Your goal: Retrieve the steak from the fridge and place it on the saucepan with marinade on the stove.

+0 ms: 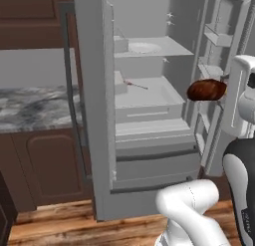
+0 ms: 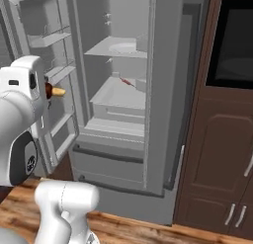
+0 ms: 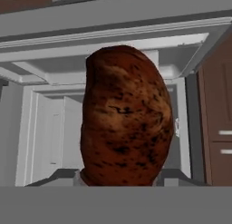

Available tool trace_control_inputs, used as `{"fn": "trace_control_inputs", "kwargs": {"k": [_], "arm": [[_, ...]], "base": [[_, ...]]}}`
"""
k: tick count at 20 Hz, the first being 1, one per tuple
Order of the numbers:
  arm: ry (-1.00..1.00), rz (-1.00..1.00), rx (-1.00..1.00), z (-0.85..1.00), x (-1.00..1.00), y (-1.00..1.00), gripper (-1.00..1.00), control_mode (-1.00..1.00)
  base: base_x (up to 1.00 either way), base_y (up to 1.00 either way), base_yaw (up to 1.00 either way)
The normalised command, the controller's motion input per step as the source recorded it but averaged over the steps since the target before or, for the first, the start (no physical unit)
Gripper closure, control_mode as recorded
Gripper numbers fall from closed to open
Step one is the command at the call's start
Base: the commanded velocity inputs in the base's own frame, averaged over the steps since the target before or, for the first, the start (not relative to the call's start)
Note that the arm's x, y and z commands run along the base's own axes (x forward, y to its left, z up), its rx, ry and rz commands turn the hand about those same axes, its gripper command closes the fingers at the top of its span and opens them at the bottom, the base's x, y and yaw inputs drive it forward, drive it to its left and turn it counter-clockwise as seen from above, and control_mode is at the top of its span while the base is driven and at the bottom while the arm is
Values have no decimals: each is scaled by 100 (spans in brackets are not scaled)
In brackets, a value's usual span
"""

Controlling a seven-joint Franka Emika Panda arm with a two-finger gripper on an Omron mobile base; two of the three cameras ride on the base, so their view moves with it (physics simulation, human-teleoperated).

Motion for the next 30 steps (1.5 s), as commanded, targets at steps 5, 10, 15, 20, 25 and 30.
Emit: {"fn": "trace_control_inputs", "kwargs": {"k": [5, 10, 15, 20, 25, 30], "arm": [[0, 0, 0, 0, 0, 0, 100, 100], [0, 0, 0, 0, 0, 0, 100, 100], [0, 0, 0, 0, 0, 0, 100, 100], [0, 0, 0, 0, 0, 0, 100, 100], [0, 0, 0, 0, 0, 0, 100, 100], [0, 0, 0, 0, 0, 0, 100, 100]], "base": [[-25, 1, 32], [-26, 10, 42], [-23, 16, 45], [-10, 21, 48], [-13, 28, 54], [-15, 32, 60]]}}
